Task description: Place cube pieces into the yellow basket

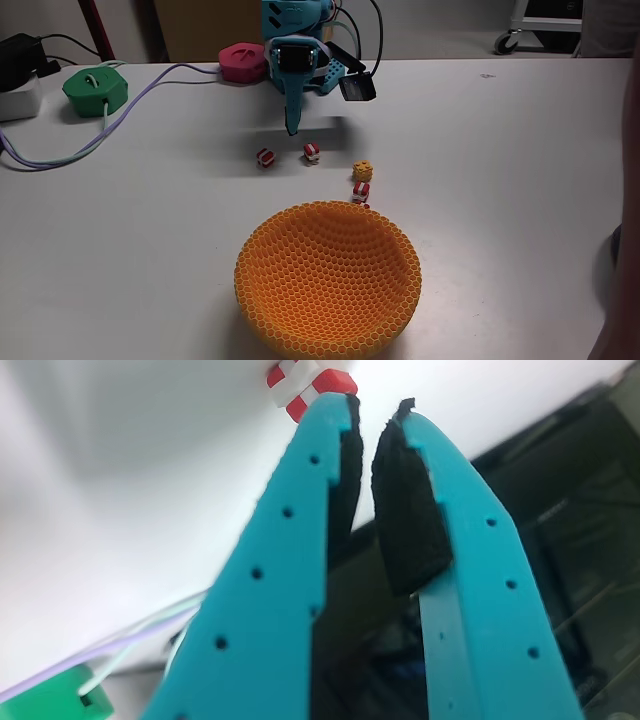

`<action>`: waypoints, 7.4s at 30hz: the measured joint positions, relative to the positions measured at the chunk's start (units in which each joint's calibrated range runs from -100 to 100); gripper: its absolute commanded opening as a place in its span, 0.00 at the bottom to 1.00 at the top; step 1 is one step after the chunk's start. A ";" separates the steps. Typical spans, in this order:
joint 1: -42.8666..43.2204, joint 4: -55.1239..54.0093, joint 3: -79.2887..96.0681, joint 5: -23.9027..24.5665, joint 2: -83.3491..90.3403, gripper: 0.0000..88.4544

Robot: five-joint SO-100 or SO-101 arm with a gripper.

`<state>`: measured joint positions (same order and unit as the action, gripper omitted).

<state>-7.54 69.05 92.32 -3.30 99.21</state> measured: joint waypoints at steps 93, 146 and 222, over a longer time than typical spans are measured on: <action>-8.03 -35.61 -13.69 41.17 -58.24 0.00; 17.60 -3.88 -30.25 56.31 -60.80 0.34; 30.37 -48.81 -22.17 57.29 -71.13 0.28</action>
<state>22.82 20.24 70.15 53.99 28.09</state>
